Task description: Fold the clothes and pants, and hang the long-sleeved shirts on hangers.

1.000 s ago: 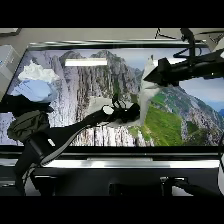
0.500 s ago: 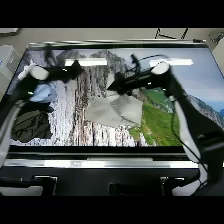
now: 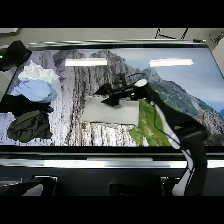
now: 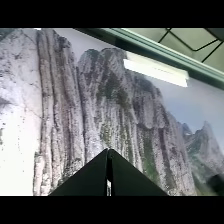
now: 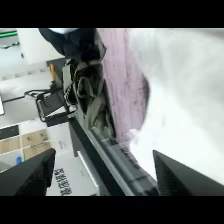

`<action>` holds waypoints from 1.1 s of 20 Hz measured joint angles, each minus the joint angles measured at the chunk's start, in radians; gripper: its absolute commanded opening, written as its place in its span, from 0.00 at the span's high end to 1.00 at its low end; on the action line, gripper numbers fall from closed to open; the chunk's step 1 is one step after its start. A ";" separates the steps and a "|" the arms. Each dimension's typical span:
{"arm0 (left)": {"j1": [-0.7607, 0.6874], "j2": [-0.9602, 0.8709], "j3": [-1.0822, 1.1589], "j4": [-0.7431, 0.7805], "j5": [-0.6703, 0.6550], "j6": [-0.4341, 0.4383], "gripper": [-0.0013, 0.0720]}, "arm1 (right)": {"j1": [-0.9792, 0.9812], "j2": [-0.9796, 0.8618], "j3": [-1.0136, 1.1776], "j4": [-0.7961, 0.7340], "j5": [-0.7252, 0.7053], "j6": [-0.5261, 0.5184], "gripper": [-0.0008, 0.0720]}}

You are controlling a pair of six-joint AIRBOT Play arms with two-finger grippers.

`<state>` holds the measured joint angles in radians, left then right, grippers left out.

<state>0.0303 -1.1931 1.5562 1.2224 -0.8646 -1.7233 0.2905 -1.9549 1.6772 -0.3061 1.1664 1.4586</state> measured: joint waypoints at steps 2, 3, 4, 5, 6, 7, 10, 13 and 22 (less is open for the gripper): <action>0.003 0.018 0.000 0.005 -0.026 0.019 0.96 | -0.119 0.056 0.000 -0.172 0.102 0.034 0.06; 0.005 0.022 0.000 0.012 -0.041 0.026 0.96 | -0.180 0.085 -0.005 -0.292 0.158 0.056 0.06; 0.005 0.026 0.000 0.015 -0.053 0.036 0.96 | -0.232 0.108 -0.016 -0.404 0.207 0.079 0.07; 0.005 0.029 0.000 0.014 -0.063 0.041 0.96 | -0.280 0.128 -0.039 -0.508 0.253 0.101 0.08; 0.005 0.031 0.000 0.015 -0.073 0.045 0.96 | -0.319 0.143 -0.072 -0.576 0.282 0.117 0.14; 0.005 0.032 0.000 0.016 -0.079 0.048 0.96 | -0.344 0.153 -0.111 -0.610 0.290 0.122 0.14; 0.005 0.035 0.000 0.013 -0.091 0.053 0.96 | -0.373 0.165 -0.253 -0.566 0.222 0.071 0.15; 0.005 0.038 0.000 -0.002 -0.095 0.056 0.95 | -0.353 0.142 -0.350 -0.438 0.140 -0.027 0.27; 0.000 0.038 0.000 -0.035 -0.097 0.056 0.96 | -0.395 0.092 -0.278 -0.287 0.150 -0.224 0.94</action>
<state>0.0307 -1.1553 1.5562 1.1873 -0.9619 -1.6676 -0.1043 -1.8626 1.3987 -0.5930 1.3167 1.2343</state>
